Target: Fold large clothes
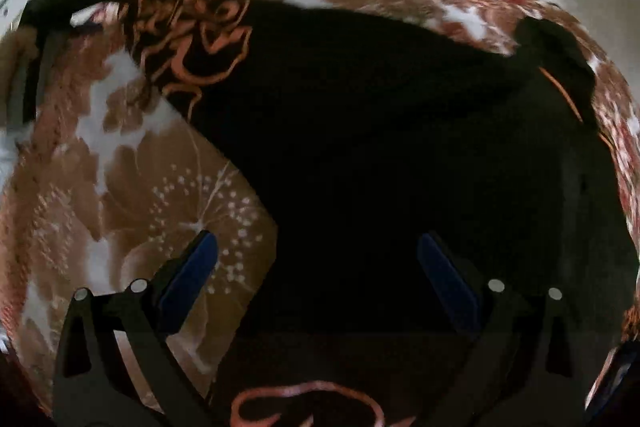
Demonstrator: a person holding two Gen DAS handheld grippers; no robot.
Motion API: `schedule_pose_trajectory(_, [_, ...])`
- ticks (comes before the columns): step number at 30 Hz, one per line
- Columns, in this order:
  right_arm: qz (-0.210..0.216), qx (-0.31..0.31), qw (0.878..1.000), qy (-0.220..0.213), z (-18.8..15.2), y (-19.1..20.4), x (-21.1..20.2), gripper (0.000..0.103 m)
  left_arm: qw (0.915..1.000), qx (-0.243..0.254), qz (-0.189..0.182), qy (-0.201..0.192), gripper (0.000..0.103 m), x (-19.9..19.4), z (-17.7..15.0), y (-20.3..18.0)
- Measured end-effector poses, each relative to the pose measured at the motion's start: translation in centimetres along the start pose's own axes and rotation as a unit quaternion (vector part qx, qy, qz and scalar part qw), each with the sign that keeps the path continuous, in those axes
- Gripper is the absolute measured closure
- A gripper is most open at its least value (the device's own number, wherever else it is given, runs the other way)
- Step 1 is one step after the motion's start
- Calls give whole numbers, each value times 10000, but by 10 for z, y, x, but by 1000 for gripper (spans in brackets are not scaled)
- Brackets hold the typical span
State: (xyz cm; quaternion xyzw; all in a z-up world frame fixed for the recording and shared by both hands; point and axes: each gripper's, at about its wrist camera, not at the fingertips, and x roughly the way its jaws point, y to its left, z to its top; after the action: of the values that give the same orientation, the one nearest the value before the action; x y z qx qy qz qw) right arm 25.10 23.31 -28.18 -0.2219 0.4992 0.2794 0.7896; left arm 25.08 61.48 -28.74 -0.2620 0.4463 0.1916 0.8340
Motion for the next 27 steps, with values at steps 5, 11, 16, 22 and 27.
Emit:
schedule_pose_trajectory(5, [72, 148, 9999, -19, 9, 2, 25, 5, 9987, -370, -344, -38, 21, 24, 13, 17])
schedule_pose_trajectory(11, [123, -231, 9996, -84, 11, 15, 41, 5, 9968, -476, -644, 12, 85, 42, 22, 22])
schedule_pose_trajectory(16, [154, -188, 9995, -180, 3, 18, 54, 4, 9935, -230, -1106, -142, 88, 18, 20, -3])
schedule_pose_trajectory(22, [66, -327, 9989, -330, -9, 21, 60, 4, 9860, 333, -1535, -562, 88, -56, 33, -89])
schedule_pose_trajectory(27, [136, -503, 9976, -457, -17, 18, 63, 4, 9731, 847, -1991, -797, 89, -115, 32, -188])
